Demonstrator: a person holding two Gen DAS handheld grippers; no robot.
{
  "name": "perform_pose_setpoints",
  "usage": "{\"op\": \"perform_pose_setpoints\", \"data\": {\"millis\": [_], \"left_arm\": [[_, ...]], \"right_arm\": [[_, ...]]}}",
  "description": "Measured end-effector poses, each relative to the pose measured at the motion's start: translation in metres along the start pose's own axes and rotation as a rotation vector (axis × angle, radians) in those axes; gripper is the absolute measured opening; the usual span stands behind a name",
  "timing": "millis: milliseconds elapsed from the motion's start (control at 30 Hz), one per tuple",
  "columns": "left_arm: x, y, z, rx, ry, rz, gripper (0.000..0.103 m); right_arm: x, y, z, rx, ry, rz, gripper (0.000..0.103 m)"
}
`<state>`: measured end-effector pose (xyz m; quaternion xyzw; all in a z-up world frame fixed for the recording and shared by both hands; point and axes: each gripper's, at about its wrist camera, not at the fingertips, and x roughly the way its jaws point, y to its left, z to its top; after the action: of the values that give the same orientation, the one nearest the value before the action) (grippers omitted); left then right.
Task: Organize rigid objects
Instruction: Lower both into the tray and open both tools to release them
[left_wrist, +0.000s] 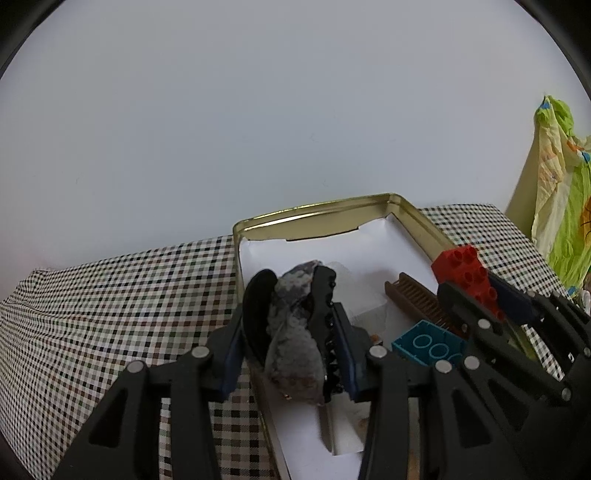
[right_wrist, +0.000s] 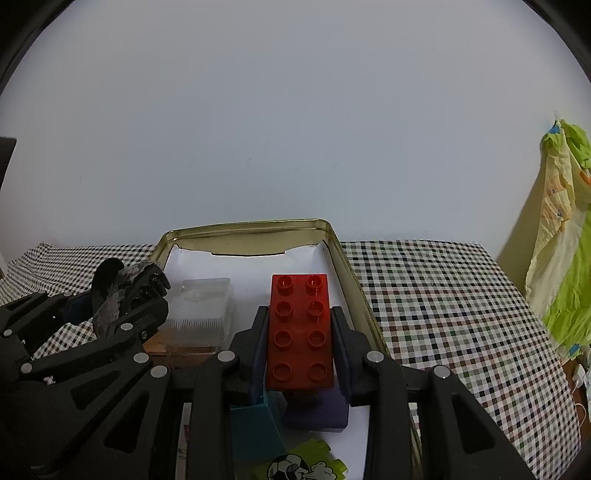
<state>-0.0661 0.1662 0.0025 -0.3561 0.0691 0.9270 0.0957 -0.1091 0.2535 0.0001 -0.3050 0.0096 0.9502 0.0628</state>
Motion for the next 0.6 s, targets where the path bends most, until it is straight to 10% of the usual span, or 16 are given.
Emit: {"op": "perform_pose_setpoints", "data": {"millis": [600], "left_arm": [[0.002,0.033,-0.007,-0.17,-0.021,0.017,0.095]], "right_arm": [[-0.013,-0.017,-0.004,0.136,-0.092,-0.01,0.064]]}}
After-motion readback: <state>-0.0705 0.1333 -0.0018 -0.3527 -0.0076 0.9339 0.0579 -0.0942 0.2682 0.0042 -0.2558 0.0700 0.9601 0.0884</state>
